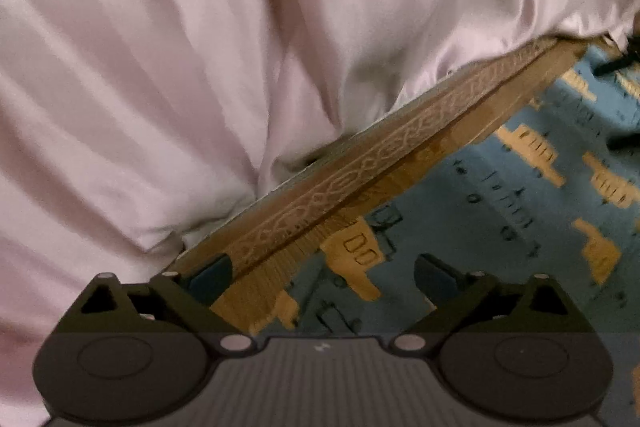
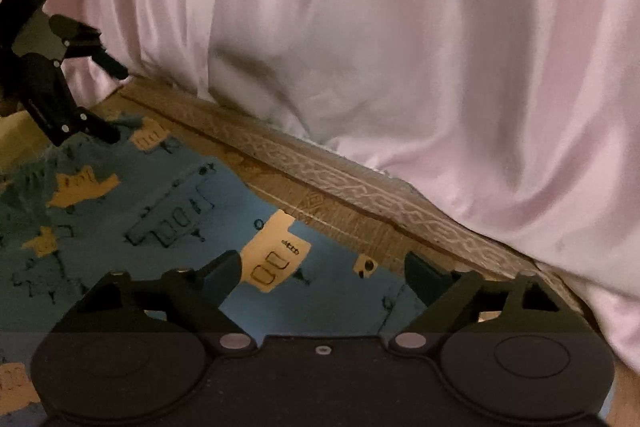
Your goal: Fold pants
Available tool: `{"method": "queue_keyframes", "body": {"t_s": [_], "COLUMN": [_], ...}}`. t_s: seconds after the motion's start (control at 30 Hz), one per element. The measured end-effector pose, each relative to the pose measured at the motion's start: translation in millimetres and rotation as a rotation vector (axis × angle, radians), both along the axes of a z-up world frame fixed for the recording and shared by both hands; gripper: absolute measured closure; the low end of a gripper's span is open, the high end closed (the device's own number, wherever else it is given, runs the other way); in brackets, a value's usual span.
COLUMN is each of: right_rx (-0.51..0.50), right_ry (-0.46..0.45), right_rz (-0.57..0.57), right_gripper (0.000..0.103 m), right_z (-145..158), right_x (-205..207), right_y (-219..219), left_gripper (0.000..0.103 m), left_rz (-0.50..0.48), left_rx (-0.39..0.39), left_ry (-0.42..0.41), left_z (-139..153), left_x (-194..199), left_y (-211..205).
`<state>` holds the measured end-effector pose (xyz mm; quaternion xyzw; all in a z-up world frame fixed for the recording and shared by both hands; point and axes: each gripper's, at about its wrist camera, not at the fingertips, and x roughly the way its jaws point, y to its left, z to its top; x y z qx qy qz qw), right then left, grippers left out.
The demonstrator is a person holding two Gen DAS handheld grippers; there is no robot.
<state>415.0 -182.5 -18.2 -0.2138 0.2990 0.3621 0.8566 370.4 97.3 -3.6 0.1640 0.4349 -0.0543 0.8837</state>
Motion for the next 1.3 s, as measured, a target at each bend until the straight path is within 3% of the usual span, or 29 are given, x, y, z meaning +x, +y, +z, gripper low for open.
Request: {"method": "queue_keyframes", "body": {"t_s": [0.2,0.33,0.47,0.57,0.7,0.77,0.8,0.9,1.17,1.3], "right_rx": [-0.058,-0.069,-0.067,-0.071,-0.064,-0.065,-0.064,-0.066,-0.028,-0.063], "right_ry": [0.018,0.017,0.04,0.044,0.06,0.057,0.051,0.015,-0.168,-0.148], "right_rz": [0.084,0.099,0.109,0.134,0.13,0.129,0.124,0.09,-0.024,-0.041], "right_gripper": [0.029,0.045,0.058,0.065,0.096,0.102,0.103,0.103,0.103,0.103], "right_z": [-13,-22,-25,-25,-25,-26,-26,-26,-7,-19], "right_x": [25,32,39,39,38,35,33,29,44,60], "right_y": [20,26,30,29,30,32,32,35,52,66], "left_gripper": [0.005,0.019,0.025,0.04,0.061,0.077,0.086,0.098,0.101,0.101], "left_rz": [-0.073,-0.085,-0.151,-0.178,-0.185,-0.167,-0.148,-0.111,0.046,0.097], "left_rx": [-0.054,-0.077,-0.101,-0.112,-0.124,-0.128,-0.131,-0.102,-0.079,-0.065], "left_ry": [0.034,0.08,0.114,0.148,0.159,0.161,0.162,0.145,-0.013,-0.075], "left_z": [-15,-23,-29,-33,-30,-30,-29,-31,-17,-10], "left_x": [24,39,44,46,44,45,44,42,45,50], "left_y": [13,20,22,22,20,18,16,10,7,11]}}
